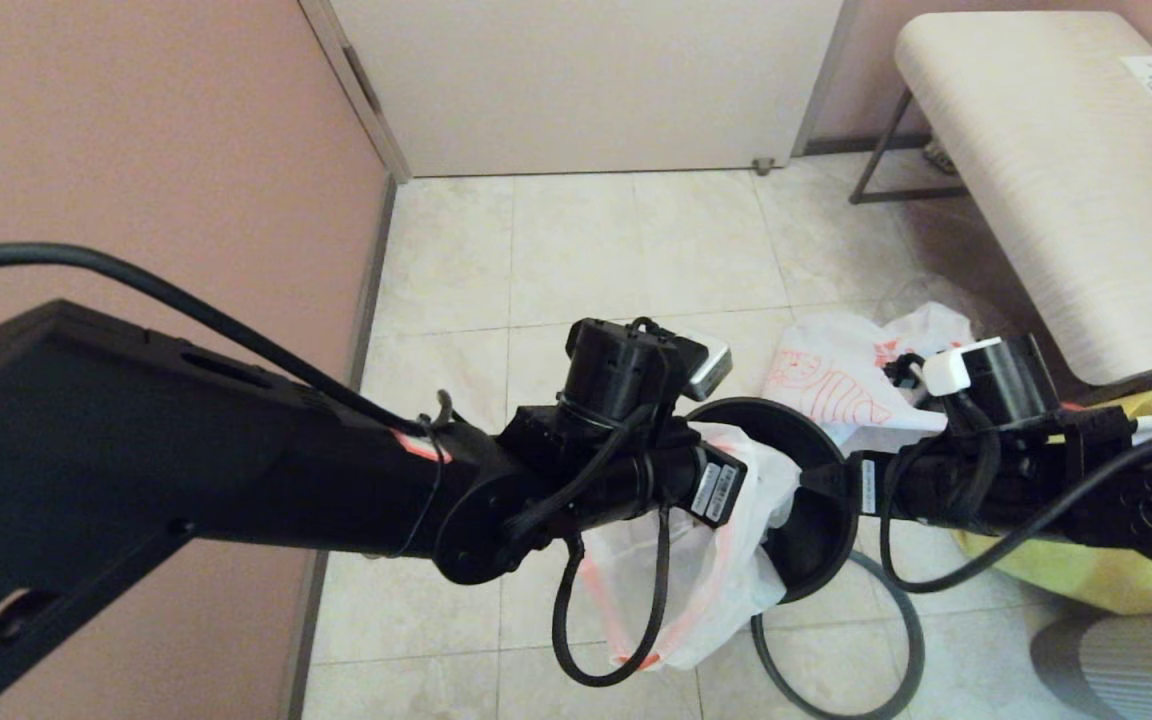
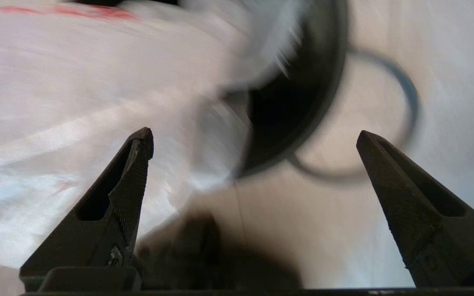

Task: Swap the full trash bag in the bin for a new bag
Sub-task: Put the new garbage bag on the trash can

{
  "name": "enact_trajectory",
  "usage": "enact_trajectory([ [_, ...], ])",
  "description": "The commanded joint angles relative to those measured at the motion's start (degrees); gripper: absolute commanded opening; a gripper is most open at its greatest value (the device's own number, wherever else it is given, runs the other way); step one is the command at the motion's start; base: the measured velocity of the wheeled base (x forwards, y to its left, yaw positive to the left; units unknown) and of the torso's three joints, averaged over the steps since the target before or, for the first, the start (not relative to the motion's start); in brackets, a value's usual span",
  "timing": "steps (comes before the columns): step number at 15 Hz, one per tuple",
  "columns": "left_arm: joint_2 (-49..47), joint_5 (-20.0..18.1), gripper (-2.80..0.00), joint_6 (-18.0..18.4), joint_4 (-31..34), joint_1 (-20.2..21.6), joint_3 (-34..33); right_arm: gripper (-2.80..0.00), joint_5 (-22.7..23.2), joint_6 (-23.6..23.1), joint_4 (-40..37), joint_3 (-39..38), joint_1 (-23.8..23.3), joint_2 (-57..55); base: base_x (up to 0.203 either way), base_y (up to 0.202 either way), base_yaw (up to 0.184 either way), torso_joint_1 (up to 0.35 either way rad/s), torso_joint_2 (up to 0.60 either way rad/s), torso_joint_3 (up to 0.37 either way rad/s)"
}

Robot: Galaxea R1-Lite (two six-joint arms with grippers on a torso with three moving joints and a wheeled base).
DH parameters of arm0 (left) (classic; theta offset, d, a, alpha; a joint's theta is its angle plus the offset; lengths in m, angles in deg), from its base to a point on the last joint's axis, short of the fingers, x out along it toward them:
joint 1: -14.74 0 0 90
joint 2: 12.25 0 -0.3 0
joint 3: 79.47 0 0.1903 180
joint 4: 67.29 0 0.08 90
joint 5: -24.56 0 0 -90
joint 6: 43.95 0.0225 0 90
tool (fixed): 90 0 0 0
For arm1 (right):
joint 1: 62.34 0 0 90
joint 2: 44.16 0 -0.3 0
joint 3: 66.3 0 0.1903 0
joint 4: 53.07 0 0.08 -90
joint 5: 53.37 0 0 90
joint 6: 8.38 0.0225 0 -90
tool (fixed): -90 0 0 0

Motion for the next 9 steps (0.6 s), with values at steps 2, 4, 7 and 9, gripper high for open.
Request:
enact_trajectory([
  [2,-1.8,-0.2,-2.8,-0.5,4.1,-0.4,3.7,0.0,2.1,-1.6,22.5,-8.0,0.2,-0.2,0.0,0.0,0.0,0.0,0.0,0.0],
  [4,-3.5,0.1,-2.8,-1.0,4.1,-0.6,6.1,0.0,2.5,-1.9,23.1,-8.2,-2.0,0.2,0.0,0.0,0.0,0.0,0.0,0.0],
  [7,-8.2,2.8,-2.8,-1.0,5.5,-2.1,13.6,0.0,3.3,-0.5,21.0,-8.8,-9.1,3.7,0.0,0.0,0.0,0.0,0.0,0.0],
  [9,-11.2,3.6,-2.8,-1.0,10.6,-2.7,20.4,0.0,7.3,2.0,17.4,-8.9,-11.9,6.4,0.0,0.0,0.0,0.0,0.0,0.0],
])
